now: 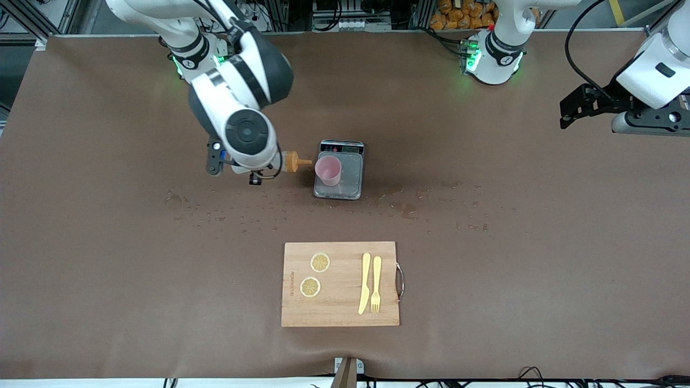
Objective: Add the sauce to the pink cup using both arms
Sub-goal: 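Carry the white bottle with the right gripper back to its spot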
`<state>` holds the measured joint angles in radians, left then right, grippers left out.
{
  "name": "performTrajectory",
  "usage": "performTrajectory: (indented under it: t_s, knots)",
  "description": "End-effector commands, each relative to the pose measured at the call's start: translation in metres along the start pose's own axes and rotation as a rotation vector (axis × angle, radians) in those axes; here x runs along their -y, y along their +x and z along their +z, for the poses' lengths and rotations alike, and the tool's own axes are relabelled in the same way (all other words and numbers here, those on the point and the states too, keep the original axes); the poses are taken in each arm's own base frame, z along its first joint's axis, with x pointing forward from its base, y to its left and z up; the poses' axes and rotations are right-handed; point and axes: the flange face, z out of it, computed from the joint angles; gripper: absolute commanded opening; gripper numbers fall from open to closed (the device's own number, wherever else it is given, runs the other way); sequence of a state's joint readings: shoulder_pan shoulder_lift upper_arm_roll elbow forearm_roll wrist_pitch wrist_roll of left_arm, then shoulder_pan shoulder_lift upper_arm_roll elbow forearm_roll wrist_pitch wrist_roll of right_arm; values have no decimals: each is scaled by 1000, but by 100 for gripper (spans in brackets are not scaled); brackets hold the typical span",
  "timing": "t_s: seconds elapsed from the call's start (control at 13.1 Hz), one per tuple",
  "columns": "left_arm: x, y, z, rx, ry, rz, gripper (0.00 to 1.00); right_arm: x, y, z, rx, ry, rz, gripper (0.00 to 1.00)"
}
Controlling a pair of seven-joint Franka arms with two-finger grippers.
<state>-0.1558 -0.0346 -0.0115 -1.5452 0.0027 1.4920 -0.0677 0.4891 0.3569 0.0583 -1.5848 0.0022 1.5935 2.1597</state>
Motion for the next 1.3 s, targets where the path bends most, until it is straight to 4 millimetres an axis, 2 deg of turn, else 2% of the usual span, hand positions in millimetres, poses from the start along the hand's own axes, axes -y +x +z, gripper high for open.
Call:
performTrajectory:
  t_s: [0.0, 0.38, 0.69, 0.84, 0.99, 1.07, 1.22]
  knots:
    - [-2, -2, -5, -9, -23, -18, 100, -15, 49, -4, 108, -7, -46, 0]
    - [-1, -1, -3, -6, -23, -20, 100, 14, 139, -5, 299, -47, -114, 0]
    - [-2, -1, -2, -5, -23, -18, 100, 32, 179, -5, 429, -23, -167, 0]
    - [-1, -1, -3, -6, -23, -20, 100, 44, 211, -3, 512, 0, -210, 0]
    - [-1, -1, -3, -6, -23, -20, 100, 59, 245, 11, 595, 21, -257, 0]
    - [-1, -1, -2, -5, -23, -20, 100, 69, 269, 24, 649, 31, -267, 0]
    - [-1, -1, -2, -5, -23, -18, 100, 82, 302, 47, 738, 49, -294, 0]
